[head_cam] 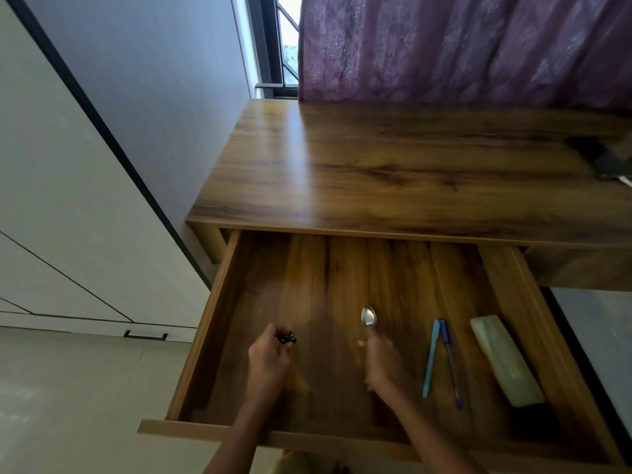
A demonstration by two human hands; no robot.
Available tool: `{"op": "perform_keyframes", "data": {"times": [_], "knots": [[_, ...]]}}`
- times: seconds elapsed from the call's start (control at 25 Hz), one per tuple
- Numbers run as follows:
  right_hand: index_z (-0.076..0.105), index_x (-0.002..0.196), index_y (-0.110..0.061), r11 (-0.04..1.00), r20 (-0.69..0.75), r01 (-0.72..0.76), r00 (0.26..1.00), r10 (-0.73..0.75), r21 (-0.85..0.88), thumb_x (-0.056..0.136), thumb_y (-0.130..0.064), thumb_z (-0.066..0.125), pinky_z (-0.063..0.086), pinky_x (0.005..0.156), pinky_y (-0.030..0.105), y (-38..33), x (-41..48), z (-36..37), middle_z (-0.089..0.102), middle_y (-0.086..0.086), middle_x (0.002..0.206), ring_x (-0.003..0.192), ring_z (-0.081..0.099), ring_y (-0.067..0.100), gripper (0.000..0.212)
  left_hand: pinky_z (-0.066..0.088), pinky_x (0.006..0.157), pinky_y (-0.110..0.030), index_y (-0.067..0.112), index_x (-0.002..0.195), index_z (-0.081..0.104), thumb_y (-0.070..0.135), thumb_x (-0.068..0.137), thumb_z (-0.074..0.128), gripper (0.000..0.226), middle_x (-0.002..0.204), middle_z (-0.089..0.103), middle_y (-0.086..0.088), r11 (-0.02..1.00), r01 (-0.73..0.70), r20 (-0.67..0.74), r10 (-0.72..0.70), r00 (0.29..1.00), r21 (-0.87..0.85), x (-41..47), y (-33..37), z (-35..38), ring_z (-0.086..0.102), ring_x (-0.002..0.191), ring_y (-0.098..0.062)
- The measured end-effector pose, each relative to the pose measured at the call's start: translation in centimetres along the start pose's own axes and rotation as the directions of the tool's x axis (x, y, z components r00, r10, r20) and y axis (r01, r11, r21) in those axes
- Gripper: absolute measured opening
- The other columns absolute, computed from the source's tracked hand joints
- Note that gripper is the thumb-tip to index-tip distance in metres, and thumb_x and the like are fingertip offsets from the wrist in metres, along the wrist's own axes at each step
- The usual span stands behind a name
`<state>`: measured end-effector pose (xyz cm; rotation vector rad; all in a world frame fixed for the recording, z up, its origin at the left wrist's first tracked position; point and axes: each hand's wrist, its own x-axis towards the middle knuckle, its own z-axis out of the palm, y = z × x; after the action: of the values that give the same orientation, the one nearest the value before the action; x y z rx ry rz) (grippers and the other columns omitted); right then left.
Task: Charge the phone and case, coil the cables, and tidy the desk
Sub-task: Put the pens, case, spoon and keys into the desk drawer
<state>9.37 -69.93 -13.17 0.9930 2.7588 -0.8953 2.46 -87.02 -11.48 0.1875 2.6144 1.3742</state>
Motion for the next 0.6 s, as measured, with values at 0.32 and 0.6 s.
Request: {"op": "perform_keyframes", "data": {"times": [0.32,0.6], "knots": [[0.013,0.145,-0.015,0.954,0.174,0.169,0.976,-0.127,-0.248,0.097,-0.017,0.040,0.047,0.072,0.024,-0.7,0.1,-1.7,0.056,0.007,0.126,0.103,0.060,0.015,0.055,0.043,0.063,-0.012,0.017,0.096,0.057,0.002,0.084,0.058,0.019,0.093,0.056,0.010,0.999,0.051,0.048,-0.052,0.997,0.013,0.4,-0.2,0.5,0.055,0.084,0.000],[0.029,0.142,-0.019,0.966,0.291,0.149,0.953,-0.084,-0.210,0.095,-0.024,0.048,0.054,0.080,0.034,-0.9,0.4,-2.3,0.047,0.010,0.134,0.112,0.056,0.025,0.052,0.043,0.065,-0.013,0.017,0.097,0.057,0.000,0.085,0.057,0.021,0.096,0.056,0.010,0.999,0.046,0.080,-0.045,0.996,-0.004,0.3,-0.4,0.3,0.054,0.087,0.001]]}}
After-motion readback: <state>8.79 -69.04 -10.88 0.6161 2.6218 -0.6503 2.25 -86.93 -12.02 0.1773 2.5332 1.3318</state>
